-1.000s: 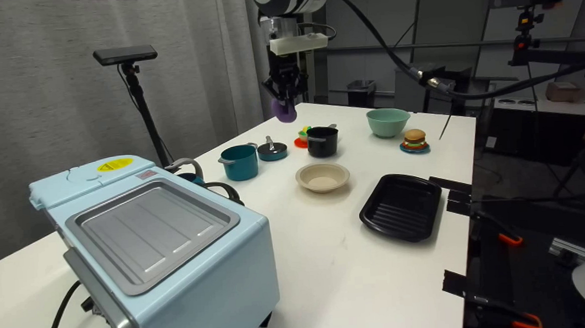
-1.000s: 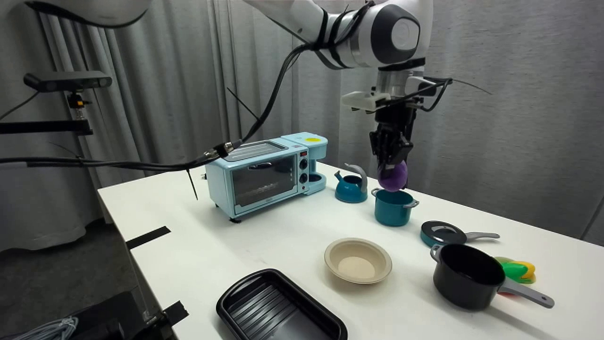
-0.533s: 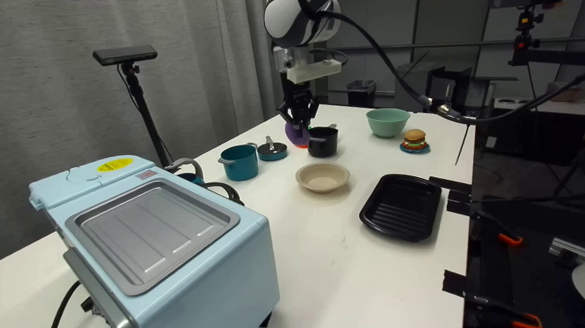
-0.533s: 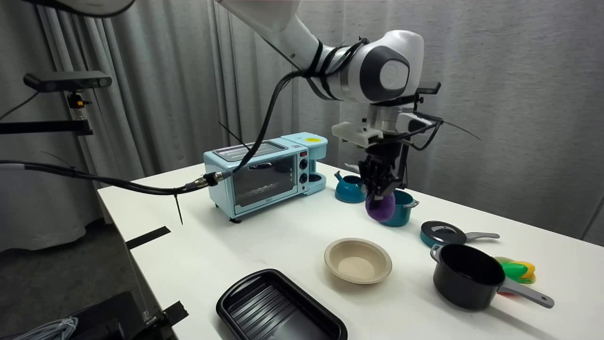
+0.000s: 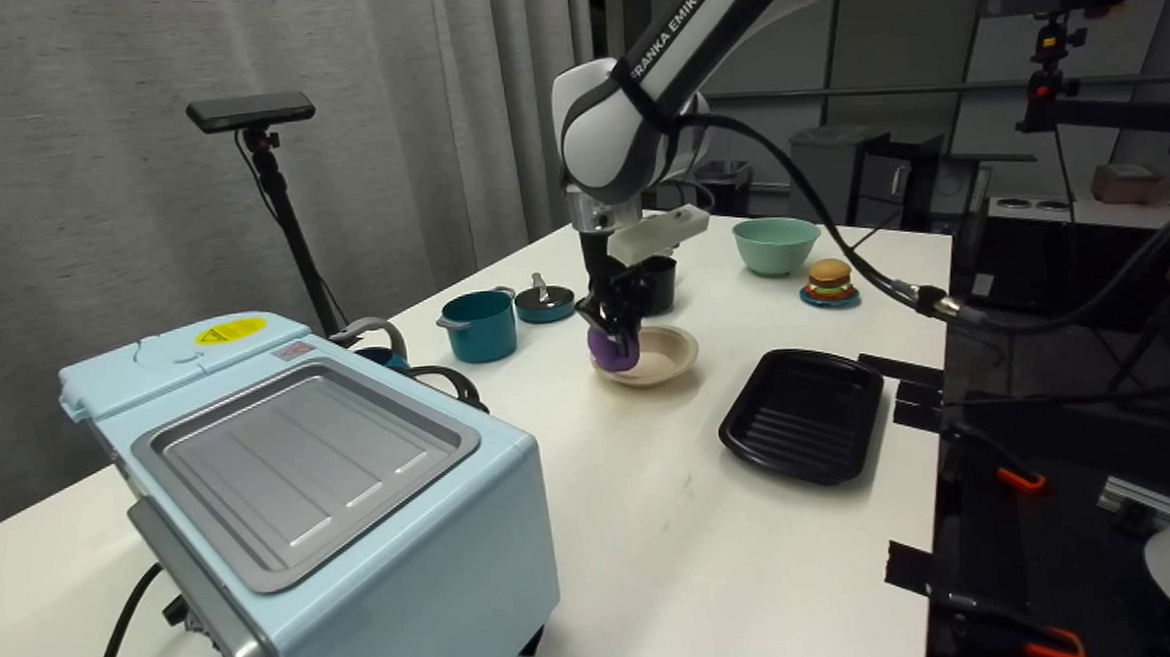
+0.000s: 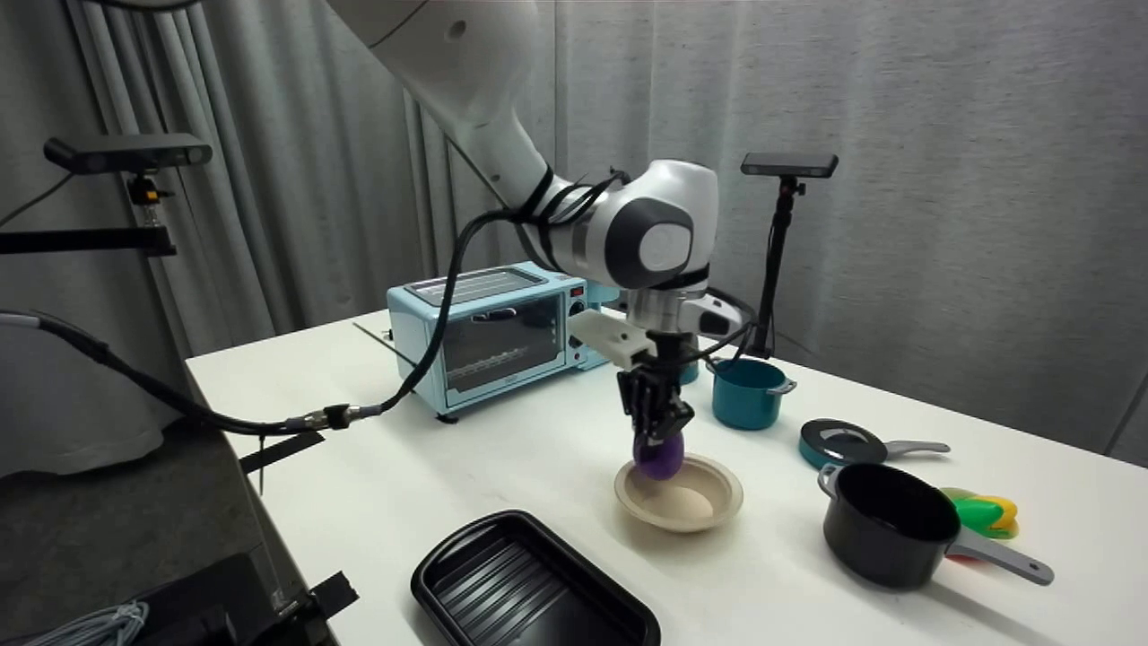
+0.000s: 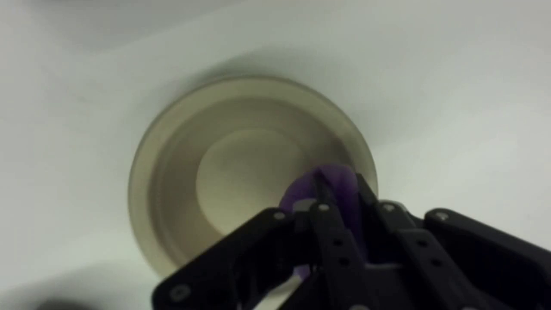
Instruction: Pick up the purple plush toy and put it on the plate
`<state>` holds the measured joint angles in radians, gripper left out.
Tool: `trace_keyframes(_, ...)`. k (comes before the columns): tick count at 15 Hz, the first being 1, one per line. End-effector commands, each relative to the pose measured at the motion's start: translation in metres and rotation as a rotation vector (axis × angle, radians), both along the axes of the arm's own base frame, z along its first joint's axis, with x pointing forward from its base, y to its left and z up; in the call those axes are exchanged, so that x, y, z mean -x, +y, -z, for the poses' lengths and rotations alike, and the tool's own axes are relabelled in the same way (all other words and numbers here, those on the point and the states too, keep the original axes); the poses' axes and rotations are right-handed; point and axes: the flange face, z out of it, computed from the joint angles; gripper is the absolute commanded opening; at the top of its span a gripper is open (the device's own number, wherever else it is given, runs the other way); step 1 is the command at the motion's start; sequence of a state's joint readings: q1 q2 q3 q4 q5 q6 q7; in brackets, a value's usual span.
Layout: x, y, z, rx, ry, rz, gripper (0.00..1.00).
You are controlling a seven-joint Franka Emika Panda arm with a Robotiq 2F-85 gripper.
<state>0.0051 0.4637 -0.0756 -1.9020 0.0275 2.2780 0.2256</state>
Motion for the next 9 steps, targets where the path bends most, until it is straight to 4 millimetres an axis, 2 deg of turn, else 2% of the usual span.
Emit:
trace_keyframes(1,0.04,0.03,0.009,0.023,-0.016,-0.071,0.04)
trace_keyframes(3,0.051,0.039,0.017,0.036,-0.021,-0.085,0.04)
trace_keyframes(8,0.061,0.034,0.015,0.057,-0.055,-0.032,0.04)
trace_keyframes(9,0.048,0.015,0.014,0.062,-0.058,-0.018,0.04)
